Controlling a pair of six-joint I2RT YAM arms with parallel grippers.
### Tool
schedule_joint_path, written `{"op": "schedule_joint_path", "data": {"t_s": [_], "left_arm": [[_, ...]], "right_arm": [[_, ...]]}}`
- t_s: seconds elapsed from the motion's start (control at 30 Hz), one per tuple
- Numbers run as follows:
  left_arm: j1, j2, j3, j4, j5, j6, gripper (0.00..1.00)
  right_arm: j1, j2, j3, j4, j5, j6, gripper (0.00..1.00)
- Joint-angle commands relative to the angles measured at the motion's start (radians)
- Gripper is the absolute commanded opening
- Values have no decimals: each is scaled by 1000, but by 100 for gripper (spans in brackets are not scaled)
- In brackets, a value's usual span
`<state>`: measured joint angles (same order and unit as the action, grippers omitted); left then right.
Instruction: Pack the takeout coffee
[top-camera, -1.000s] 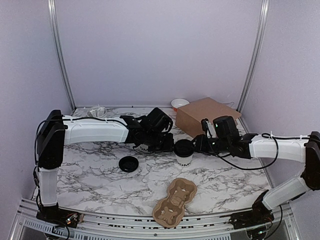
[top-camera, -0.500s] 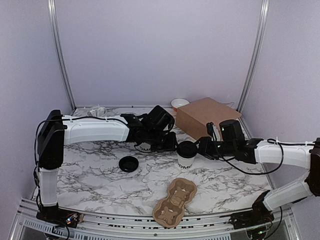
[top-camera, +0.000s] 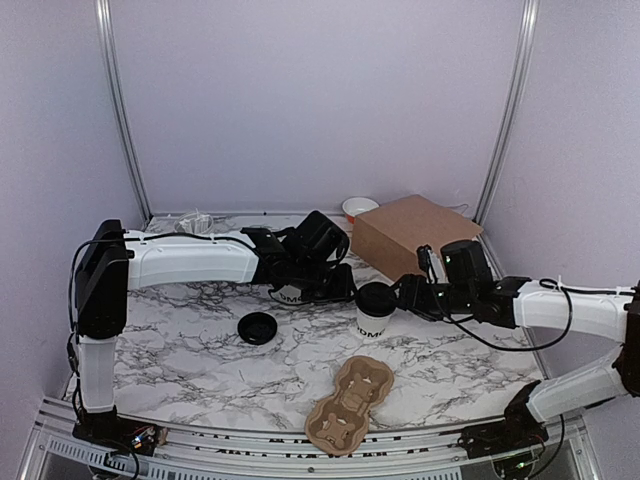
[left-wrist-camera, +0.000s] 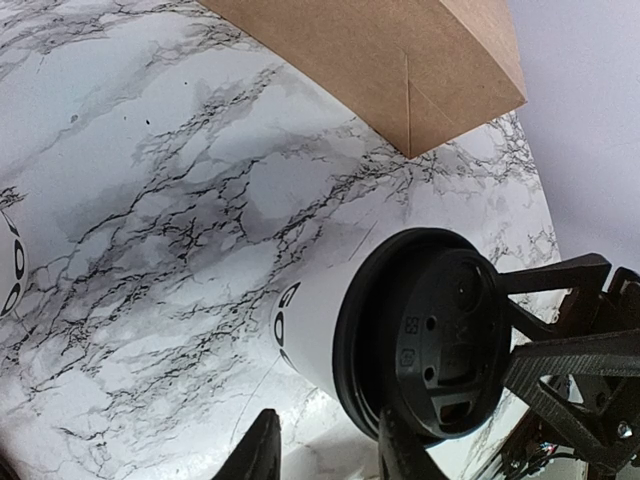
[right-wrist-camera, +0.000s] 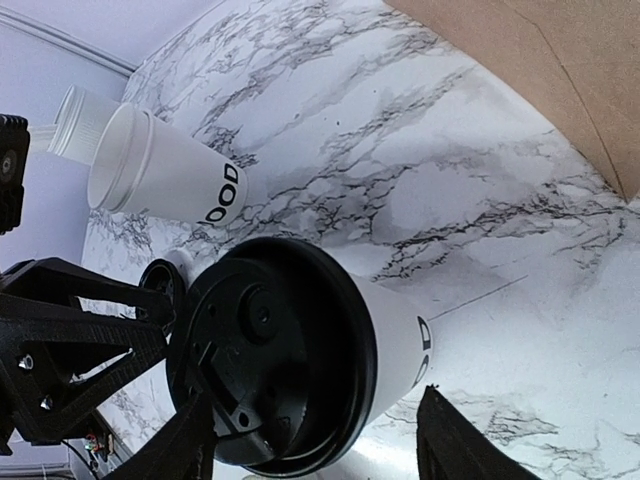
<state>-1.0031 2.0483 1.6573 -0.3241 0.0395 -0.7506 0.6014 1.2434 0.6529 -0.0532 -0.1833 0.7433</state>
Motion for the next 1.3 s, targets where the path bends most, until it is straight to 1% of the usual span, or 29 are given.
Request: {"op": "schedule_joint_path", "data": {"t_s": [0.0,0.13,0.23,0.33,0.4,0.57,0.73,1.03,1.27], "left_arm": [[-6,-43,-7,-9,-12,13,35],[-9,-60,-21,-7,-7,17,37],[-11,-77,-37,-2,-10,20,37],[-14,-97,-63,15,-10,24,37],[-16,-108,-80,26,-7,29,37],[-23,-137,-125,44,-9,32,37],[-23,-178,-172,55,-24,31,37],[-22,-213,-211,61,-39,39,37],[-18,-237,-234,65,-48,39,37]], "right_arm": [[-2,-39,34,-45,47,-42,68],[-2,-57,63,-86,70,-92,70],[-2,-52,114,-147,85,-158,66],[-2,-27,166,-188,46,-248,60],[-2,-2,198,-215,-1,-292,59],[28,61,274,-287,-22,-349,61],[40,76,292,-316,30,-321,63],[68,55,245,-243,45,-248,67],[72,55,233,-237,67,-209,67]]}}
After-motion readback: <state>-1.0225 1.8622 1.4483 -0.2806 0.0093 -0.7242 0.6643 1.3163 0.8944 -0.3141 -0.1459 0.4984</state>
